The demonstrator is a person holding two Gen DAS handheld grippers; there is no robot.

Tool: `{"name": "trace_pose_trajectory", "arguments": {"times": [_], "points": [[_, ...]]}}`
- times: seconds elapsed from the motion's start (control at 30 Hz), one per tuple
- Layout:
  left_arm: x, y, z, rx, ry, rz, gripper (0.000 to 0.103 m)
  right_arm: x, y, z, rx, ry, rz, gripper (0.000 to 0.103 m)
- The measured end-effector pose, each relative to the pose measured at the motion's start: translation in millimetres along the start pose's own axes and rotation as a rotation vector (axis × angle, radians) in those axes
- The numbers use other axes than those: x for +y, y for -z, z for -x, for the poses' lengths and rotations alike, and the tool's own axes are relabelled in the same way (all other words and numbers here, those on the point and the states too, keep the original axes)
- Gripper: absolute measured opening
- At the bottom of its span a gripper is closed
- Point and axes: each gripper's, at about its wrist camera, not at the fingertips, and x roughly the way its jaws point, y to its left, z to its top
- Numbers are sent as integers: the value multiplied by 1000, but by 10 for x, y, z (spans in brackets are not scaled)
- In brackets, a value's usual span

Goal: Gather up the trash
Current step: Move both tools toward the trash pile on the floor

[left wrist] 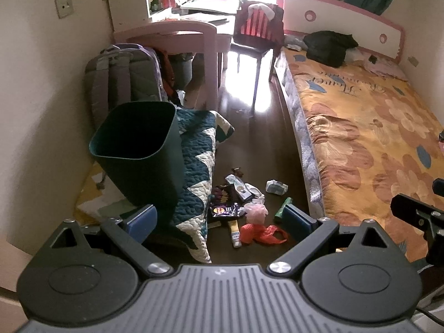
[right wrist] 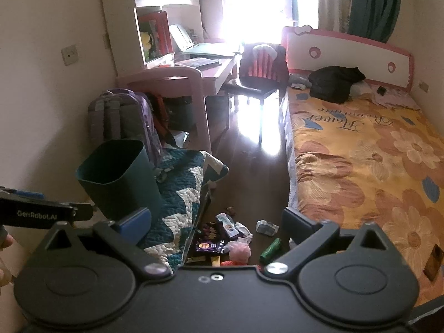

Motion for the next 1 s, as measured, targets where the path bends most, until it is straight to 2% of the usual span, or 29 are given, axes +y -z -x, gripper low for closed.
{"name": "trace_pose_trajectory", "arguments": {"times": [1.0], "points": [[-51, -160, -215, 2, 39, -73, 98, 20, -22, -156, 23, 34, -29, 100]]}}
